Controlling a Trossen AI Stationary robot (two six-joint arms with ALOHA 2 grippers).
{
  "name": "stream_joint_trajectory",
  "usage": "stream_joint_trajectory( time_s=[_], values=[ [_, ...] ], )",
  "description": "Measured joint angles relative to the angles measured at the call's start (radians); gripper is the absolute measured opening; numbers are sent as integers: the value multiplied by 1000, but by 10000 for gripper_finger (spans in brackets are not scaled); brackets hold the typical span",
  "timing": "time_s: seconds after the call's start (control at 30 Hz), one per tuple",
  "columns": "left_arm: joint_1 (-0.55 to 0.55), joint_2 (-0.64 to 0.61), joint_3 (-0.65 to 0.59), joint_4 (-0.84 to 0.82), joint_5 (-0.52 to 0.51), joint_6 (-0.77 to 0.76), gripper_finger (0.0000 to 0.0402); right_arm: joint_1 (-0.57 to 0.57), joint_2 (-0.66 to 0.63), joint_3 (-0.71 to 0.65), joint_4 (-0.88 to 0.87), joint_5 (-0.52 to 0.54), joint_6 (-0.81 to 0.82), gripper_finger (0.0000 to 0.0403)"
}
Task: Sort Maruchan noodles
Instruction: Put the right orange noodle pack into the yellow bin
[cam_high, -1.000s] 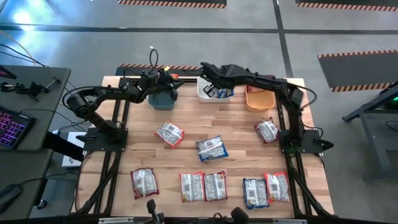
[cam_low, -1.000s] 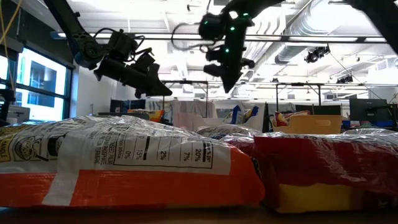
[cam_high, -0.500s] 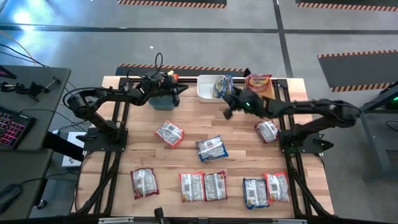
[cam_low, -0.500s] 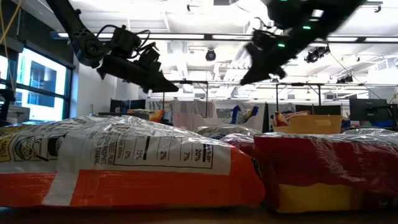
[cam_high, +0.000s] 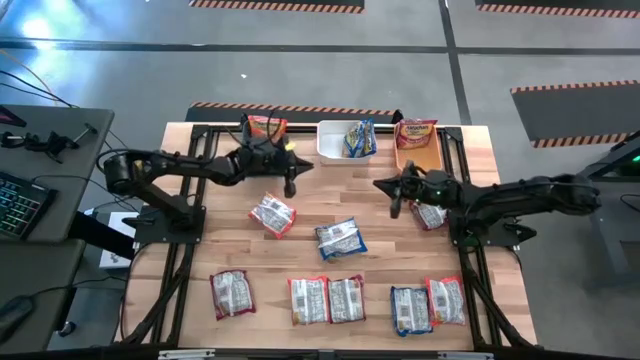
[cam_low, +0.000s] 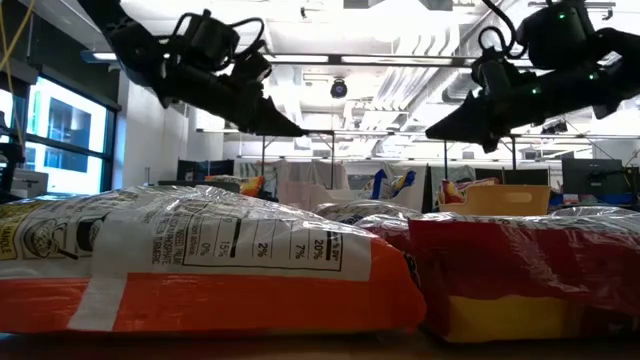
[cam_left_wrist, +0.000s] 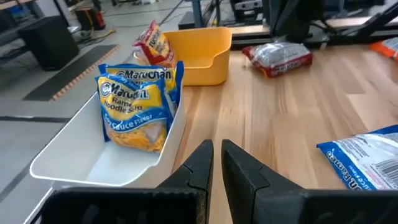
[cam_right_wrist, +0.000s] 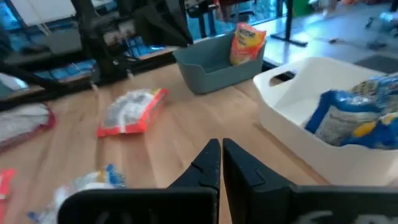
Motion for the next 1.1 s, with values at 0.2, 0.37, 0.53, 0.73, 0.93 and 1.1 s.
stream_joint_trajectory(
  time_s=[0.2,0.37,0.53,0.73,0.93,1.1],
  values=[
    [-64,11,0,2,-73,-27,23,64,-22,161,-439,1,101,0],
    [-76,11,-14,27,-74,-35,23,199,29,415,-963,114,258,0],
    [-67,11,-41,105,-76,-69,23,369,138,608,-1387,94,618,0],
    [-67,11,-44,113,-79,-87,23,594,337,771,-1664,-60,1039,0],
    [-67,11,-44,110,-79,-80,23,740,536,890,-1746,-295,1334,8],
    [-67,11,-44,110,-78,-80,23,787,664,930,-1746,-439,1472,70]
  ],
)
